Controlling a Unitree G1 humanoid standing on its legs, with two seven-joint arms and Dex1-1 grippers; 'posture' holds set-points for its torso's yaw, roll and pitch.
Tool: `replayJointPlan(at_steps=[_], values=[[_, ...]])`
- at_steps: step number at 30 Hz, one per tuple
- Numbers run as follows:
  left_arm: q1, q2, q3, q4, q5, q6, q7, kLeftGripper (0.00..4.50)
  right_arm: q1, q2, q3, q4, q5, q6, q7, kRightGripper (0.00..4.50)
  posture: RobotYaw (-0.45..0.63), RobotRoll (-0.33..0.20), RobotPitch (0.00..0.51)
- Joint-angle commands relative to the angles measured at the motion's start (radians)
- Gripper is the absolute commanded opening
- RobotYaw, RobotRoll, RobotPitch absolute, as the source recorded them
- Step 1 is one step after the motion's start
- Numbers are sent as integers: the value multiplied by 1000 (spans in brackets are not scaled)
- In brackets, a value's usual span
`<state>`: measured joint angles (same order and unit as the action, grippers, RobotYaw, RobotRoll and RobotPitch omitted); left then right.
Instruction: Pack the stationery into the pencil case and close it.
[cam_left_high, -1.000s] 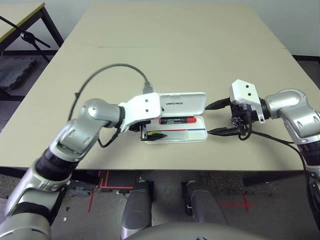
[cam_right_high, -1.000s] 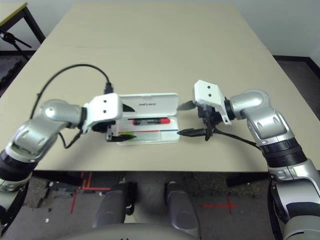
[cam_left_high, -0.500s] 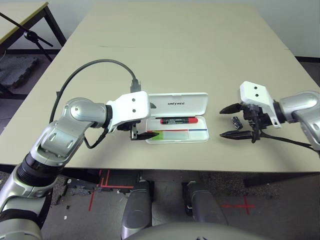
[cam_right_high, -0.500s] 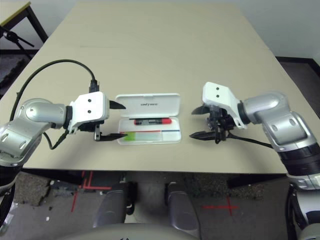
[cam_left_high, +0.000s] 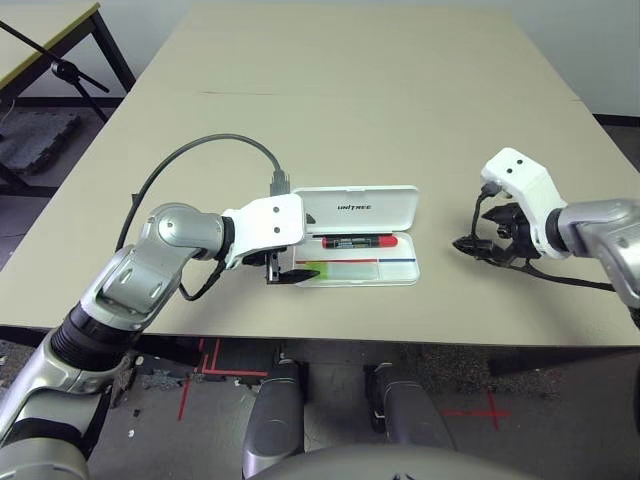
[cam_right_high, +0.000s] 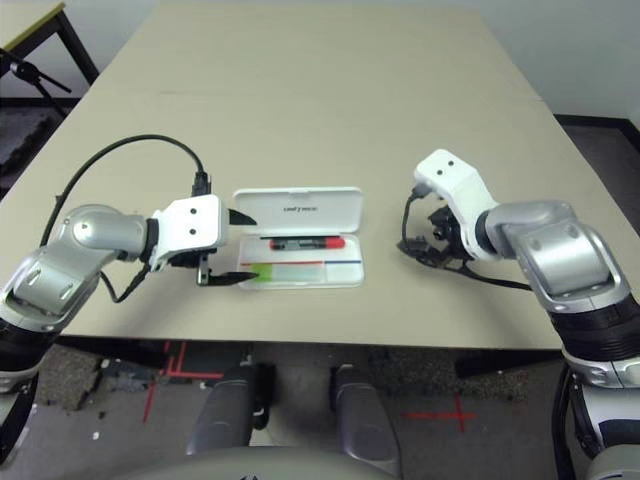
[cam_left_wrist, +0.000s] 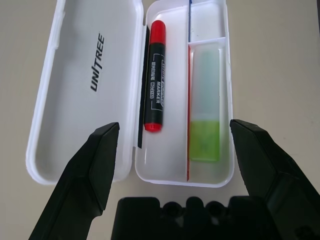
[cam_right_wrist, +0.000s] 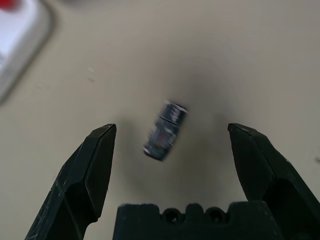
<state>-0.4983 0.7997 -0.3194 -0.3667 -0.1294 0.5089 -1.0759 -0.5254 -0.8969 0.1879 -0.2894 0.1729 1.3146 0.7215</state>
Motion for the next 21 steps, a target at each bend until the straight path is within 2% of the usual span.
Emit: replayJointPlan(at_steps=[1,21], values=[[-6,-13,-27,9,15,-7,-7,4460,-16,16,12,8,-10,66,-60,4500,30,0,135],[-27,-33,-33,-23,26,37,2,4460,-3,157,45,123,16,33,-152,4500,42,0,131]])
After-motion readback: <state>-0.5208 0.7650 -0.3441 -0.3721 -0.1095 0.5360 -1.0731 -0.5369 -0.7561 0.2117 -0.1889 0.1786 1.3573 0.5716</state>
